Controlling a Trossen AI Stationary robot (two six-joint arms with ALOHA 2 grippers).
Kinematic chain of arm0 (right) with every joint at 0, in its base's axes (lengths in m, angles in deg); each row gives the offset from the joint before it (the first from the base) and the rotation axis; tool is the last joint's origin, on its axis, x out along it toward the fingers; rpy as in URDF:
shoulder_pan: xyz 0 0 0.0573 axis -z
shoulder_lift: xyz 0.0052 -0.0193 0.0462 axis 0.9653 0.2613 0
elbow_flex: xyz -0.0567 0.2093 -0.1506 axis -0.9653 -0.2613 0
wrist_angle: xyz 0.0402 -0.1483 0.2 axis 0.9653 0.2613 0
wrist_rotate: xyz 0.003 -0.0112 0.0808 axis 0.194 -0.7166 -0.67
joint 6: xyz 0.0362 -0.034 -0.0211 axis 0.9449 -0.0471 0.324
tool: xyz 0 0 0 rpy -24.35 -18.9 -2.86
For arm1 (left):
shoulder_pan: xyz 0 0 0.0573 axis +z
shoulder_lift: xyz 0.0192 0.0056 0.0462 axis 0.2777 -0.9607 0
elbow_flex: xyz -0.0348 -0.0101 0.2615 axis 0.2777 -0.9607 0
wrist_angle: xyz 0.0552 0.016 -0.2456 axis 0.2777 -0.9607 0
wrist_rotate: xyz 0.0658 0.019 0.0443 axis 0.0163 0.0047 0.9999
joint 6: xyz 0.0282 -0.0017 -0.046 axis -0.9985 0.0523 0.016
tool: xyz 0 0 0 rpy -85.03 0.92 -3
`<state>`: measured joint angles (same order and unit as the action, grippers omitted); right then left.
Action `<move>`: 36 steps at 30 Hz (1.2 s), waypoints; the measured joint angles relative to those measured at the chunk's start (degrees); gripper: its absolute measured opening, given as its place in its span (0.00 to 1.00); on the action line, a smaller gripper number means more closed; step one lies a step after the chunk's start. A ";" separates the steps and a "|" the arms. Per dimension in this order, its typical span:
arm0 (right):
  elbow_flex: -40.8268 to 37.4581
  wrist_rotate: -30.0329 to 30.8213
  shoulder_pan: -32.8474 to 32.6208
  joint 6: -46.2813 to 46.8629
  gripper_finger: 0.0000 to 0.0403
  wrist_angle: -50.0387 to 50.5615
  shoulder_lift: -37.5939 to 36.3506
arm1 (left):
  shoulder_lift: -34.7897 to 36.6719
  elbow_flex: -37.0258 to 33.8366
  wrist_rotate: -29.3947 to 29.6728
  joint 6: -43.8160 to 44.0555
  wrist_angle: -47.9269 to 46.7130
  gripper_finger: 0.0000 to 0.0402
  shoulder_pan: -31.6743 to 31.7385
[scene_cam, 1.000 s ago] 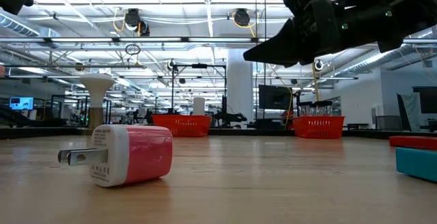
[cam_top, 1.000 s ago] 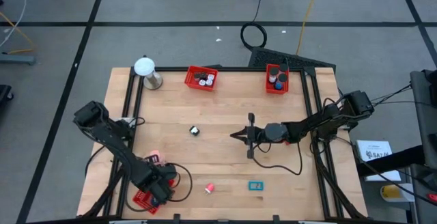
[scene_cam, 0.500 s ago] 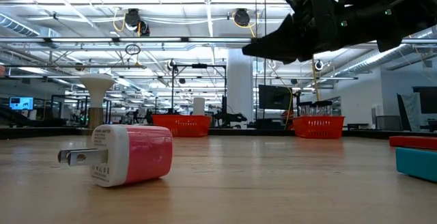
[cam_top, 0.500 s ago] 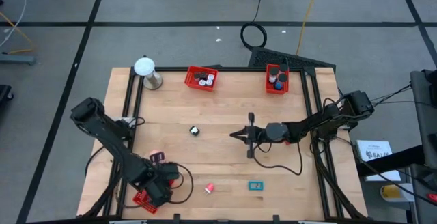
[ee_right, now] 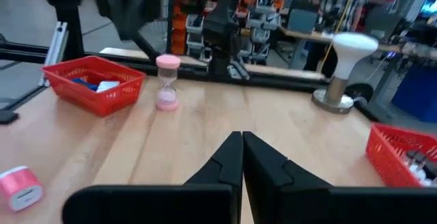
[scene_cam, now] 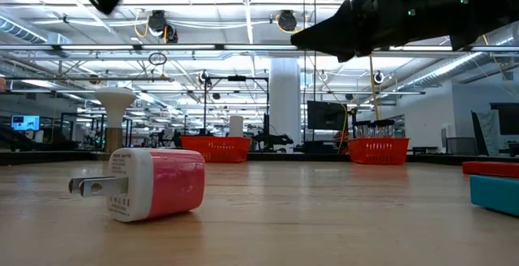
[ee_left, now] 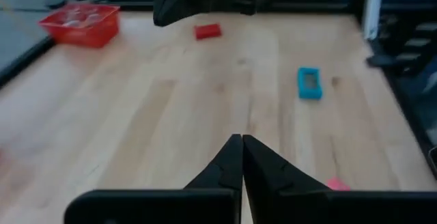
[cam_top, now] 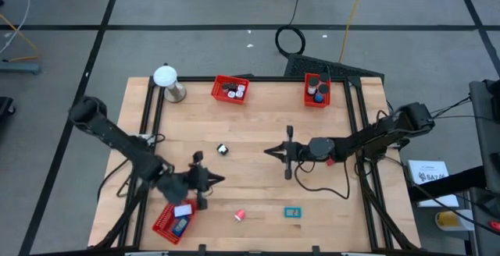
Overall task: Pick & Place Office items
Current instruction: Put the black charger adapter into the top left red basket
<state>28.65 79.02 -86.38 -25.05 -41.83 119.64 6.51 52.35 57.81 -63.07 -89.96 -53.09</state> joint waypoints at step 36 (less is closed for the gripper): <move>0.00 7.74 2.27 18.30 0.00 31.94 -7.78 | -2.09 -20.78 -33.21 -10.75 39.39 0.04 35.01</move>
<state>28.65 86.77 -84.11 -6.75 -9.89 111.86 4.43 31.57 24.60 -73.82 -50.57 -18.08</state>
